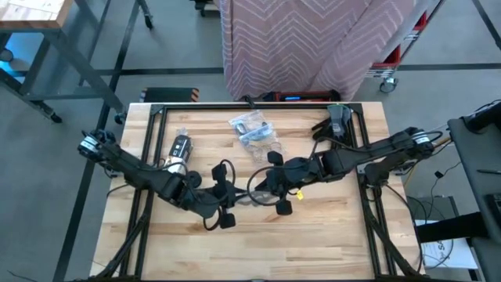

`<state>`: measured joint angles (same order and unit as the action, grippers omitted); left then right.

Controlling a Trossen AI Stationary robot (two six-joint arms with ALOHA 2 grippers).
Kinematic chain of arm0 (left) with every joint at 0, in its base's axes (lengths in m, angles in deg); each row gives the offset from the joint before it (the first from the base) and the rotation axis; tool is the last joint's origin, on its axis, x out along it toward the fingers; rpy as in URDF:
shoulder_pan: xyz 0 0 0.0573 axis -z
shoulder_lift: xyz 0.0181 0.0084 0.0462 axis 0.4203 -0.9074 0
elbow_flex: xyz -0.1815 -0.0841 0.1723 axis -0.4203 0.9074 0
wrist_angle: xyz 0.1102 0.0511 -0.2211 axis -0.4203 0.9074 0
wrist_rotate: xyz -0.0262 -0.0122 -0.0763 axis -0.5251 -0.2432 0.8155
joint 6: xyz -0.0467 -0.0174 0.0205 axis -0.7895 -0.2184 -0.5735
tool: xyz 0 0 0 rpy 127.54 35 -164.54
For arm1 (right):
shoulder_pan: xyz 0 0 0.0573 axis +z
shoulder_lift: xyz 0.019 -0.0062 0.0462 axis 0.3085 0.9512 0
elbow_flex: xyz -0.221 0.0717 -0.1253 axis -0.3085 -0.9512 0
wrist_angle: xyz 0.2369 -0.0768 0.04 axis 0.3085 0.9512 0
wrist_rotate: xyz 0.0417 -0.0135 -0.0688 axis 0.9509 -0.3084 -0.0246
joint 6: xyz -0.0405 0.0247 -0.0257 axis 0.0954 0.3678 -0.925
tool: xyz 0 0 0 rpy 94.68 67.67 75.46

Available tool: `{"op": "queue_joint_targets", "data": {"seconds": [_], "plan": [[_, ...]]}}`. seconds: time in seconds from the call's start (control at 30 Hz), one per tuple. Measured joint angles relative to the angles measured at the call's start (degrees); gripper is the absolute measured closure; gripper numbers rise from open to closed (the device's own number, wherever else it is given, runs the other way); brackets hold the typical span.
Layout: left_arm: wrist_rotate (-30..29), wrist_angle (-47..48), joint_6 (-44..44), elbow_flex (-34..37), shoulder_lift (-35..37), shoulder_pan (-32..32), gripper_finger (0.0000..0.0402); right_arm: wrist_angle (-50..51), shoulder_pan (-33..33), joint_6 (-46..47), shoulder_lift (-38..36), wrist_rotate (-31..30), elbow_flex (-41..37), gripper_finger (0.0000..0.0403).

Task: Sort rubber bands
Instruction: Close the transparent zip bag

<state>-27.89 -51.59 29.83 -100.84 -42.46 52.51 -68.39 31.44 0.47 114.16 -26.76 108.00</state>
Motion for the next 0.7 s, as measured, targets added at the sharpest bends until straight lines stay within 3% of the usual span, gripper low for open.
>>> {"op": "queue_joint_targets", "data": {"seconds": [0.7], "plan": [[0.0,10.1,-7.9,0.0,0.1,4.0,0.0386,2.8,0.0,-0.9,-4.3,0.0,0.7,0.0403]]}}
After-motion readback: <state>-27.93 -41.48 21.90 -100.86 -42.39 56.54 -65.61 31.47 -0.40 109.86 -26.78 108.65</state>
